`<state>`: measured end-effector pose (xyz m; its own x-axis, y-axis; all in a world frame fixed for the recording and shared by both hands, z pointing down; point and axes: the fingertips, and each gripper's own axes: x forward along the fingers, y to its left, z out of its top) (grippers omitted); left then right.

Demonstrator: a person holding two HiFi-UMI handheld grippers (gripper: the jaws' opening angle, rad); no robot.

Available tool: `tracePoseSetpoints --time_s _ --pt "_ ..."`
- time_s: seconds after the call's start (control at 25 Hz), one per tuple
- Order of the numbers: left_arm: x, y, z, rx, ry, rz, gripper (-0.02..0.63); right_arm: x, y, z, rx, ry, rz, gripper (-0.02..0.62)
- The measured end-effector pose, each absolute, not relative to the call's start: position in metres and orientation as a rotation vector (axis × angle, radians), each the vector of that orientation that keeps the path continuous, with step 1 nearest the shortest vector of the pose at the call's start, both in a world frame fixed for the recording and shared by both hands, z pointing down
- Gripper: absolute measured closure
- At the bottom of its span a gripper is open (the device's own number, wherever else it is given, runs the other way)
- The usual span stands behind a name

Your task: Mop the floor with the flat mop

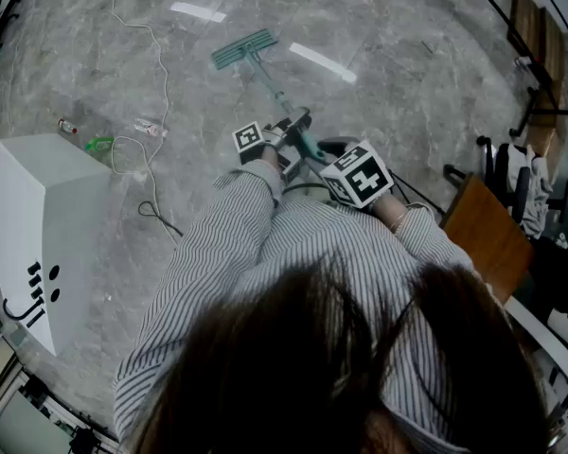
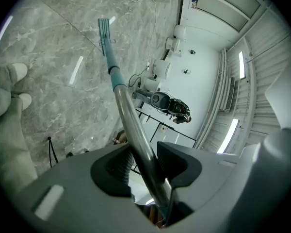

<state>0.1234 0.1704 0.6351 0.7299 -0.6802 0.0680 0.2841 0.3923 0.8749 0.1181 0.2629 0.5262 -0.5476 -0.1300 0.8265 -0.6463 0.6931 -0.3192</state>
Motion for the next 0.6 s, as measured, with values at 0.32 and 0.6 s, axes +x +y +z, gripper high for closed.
tracePoseSetpoints --time_s 0.32,0.6 --pt "0.127 0.169 0.632 1.029 -0.47 -0.605 0.448 0.123 0.26 0.523 0.611 -2.073 0.793 0.445" --pt "0.135 0.154 0.629 1.055 -0.475 -0.582 0.431 0.131 0.244 0.518 0.621 -2.106 0.784 0.446"
